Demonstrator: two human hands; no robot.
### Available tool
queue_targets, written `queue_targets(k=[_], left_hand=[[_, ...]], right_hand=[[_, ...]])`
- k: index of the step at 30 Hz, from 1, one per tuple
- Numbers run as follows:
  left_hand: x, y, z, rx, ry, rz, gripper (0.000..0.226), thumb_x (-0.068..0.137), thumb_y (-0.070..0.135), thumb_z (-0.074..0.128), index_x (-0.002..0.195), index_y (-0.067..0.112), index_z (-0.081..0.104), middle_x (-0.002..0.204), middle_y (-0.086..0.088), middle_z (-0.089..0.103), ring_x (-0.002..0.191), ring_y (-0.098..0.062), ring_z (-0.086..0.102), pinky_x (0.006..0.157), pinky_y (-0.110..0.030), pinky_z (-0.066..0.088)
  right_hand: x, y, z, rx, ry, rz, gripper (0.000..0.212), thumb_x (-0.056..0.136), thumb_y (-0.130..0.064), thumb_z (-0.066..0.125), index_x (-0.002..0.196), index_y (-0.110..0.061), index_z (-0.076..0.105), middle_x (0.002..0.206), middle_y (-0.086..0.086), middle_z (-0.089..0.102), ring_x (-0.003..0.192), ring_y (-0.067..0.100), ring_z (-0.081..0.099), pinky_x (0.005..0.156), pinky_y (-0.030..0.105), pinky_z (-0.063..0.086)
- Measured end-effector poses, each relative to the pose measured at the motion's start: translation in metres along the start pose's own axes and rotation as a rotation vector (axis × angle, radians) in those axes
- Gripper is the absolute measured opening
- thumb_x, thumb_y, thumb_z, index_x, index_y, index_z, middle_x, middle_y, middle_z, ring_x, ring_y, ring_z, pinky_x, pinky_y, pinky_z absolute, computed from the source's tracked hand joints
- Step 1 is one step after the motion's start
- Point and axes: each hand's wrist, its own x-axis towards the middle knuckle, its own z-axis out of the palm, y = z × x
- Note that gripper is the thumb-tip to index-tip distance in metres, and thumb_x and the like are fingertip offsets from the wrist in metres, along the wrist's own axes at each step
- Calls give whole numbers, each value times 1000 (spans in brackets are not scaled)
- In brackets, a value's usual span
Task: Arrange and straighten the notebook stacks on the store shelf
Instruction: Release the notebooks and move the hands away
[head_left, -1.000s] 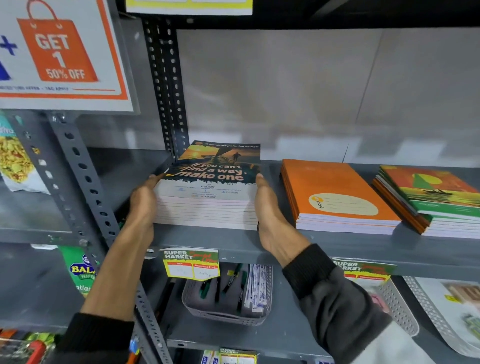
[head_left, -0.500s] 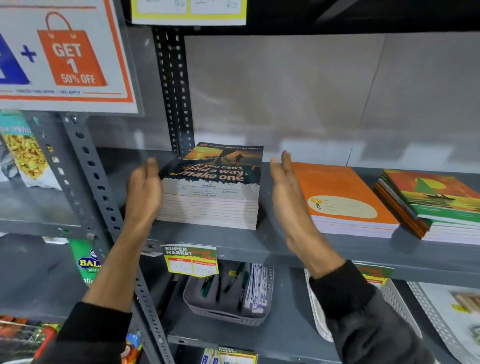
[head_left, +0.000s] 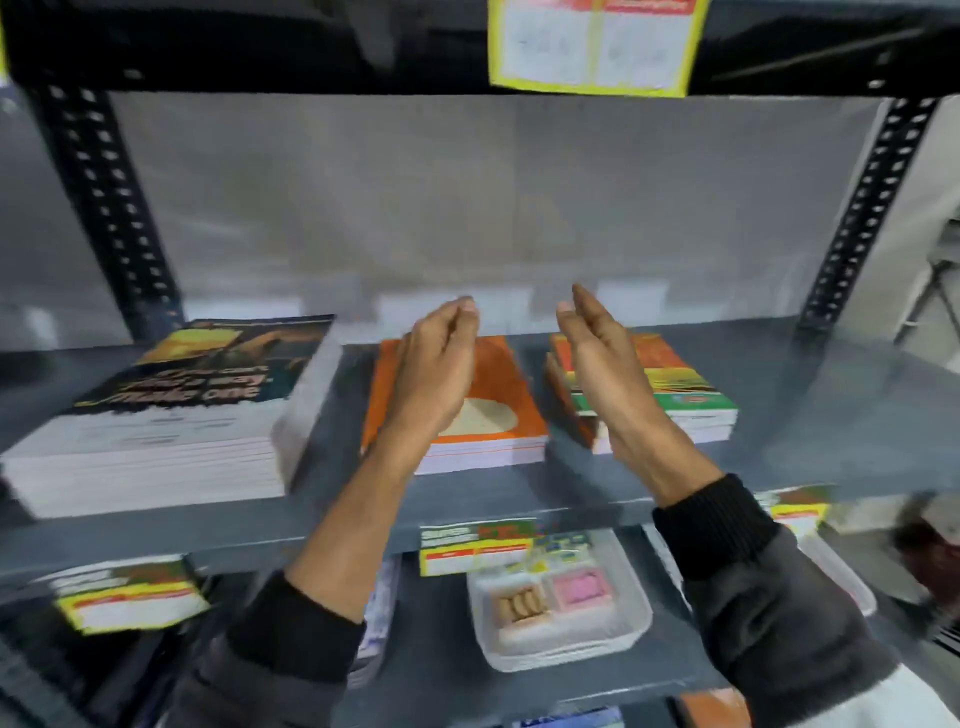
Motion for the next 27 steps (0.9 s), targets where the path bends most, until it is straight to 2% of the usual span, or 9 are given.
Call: queue_targets(k=[1,2,4,6,9,13,19,23,27], left_hand=[[-4,6,19,-4,-52,17,24,101,32,43,80,29,55,81,6,55,70,1,44,69,-23,34],[-8,13,40,-5,-96,23,26,101,28,43,77,27,51,74,11,50,63,1,43,65,-23,33],[-14,22,72,34,-158,10,29,102,26,42,74,22,49,59,1,55,60,-5,52,60,-26,28],[-18,29,100,88,-218,-23,26,102,29,40,80,22,52,81,-8,66,85,-22,61,64,-27,31],[-25,33,131,192,-272,-51,36,103,33,35,118,9,58,124,-18,62,119,-34,54,95,-35,43],[-35,26,149,367,-232,-115,44,102,29,35,136,1,42,143,-25,46,134,-41,40,108,-46,34],[-48,22,152,370,-93,-76,29,96,13,47,124,10,53,117,-11,66,107,-33,61,83,-30,42],[-54,21,154,343,-77,-66,28,97,19,52,123,10,56,119,-8,67,108,-30,61,80,-23,40],[-63,21,149,249,-27,-7,34,95,24,59,125,9,62,124,-4,67,112,-22,62,80,-5,33]], right_hand=[[4,6,-16,-19,18,8,56,101,-39,49,153,-25,35,144,-9,49,133,-5,44,101,29,6],[9,13,-36,-53,31,21,56,101,-39,49,152,-24,36,145,-8,49,134,-1,45,92,9,25],[17,27,-66,-148,47,46,57,99,-42,49,152,-25,36,152,-5,44,139,10,41,114,30,31],[22,40,-94,-270,61,60,58,99,-45,48,151,-22,38,151,1,48,141,19,41,116,39,31],[27,61,-126,-438,45,63,52,98,-42,52,141,-14,50,138,13,60,133,32,51,109,43,39],[30,86,-148,-531,-57,85,38,94,-38,59,128,-20,59,116,5,71,117,30,61,85,31,42],[38,101,-158,-402,-127,47,26,99,-37,54,121,-28,64,99,-16,68,97,8,62,74,17,41],[38,105,-164,-375,-150,43,25,100,-39,51,123,-33,62,93,-34,63,86,-17,59,66,-3,38],[38,103,-166,-335,-189,64,33,102,-41,46,129,-28,60,109,-22,71,101,-3,64,85,13,44]])
